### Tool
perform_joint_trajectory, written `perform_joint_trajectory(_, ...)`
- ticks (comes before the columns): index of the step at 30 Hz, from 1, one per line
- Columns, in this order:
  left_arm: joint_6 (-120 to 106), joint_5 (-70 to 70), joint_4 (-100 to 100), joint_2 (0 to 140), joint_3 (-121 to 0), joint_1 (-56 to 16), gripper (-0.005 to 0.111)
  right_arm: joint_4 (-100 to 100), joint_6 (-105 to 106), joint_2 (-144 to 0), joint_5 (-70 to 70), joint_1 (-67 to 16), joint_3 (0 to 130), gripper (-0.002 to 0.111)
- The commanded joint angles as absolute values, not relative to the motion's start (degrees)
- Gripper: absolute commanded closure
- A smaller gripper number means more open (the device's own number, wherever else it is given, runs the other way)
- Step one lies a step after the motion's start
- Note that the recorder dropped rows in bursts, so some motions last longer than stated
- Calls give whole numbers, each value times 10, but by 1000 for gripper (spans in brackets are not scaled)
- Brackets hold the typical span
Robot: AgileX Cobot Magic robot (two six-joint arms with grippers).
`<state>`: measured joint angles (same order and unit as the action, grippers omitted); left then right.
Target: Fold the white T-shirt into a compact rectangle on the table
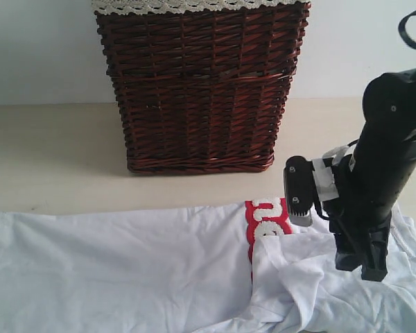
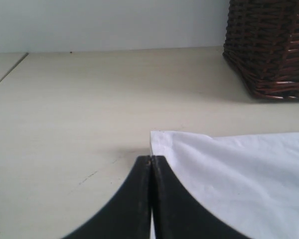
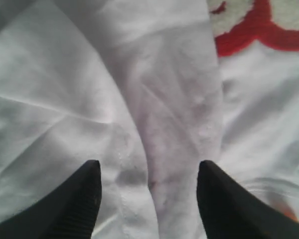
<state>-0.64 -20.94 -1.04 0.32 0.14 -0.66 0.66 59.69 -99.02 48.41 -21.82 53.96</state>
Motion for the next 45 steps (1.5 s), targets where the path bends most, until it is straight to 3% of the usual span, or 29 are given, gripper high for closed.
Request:
perform_joint_trajectory(1,-7,-205,-13,0,0,-4,107,0,604,-1023,481,-220,541,52)
perform_joint_trajectory(3,-7,-205,-13,0,0,-4,107,-3,604,-1038,481,-220,541,52)
perform_joint_trajectory(5,-7,-205,-13,0,0,-4,107,-31,602,-1055,481,-220,541,60)
perform_joint_trajectory(6,-7,-205,-13,0,0,-4,107,-47,598,-1060,486,-220,541,75)
perform_joint_trajectory(10,-7,-205,-13,0,0,-4,107,-76,598,-1055,506,-220,543,108)
perform_joint_trajectory(30,-7,-205,-13,0,0,-4,107,20,655,-977,497,-220,572,108)
perform_joint_trajectory(33,-7,-205,-13,0,0,-4,107,14,651,-987,488,-220,572,100)
perform_joint_trajectory(39,-7,-205,-13,0,0,-4,107,8,630,-1007,458,-220,572,63)
perform_joint_trajectory(45,-7,-205,-13,0,0,-4,107,-65,524,-1006,437,-220,572,67)
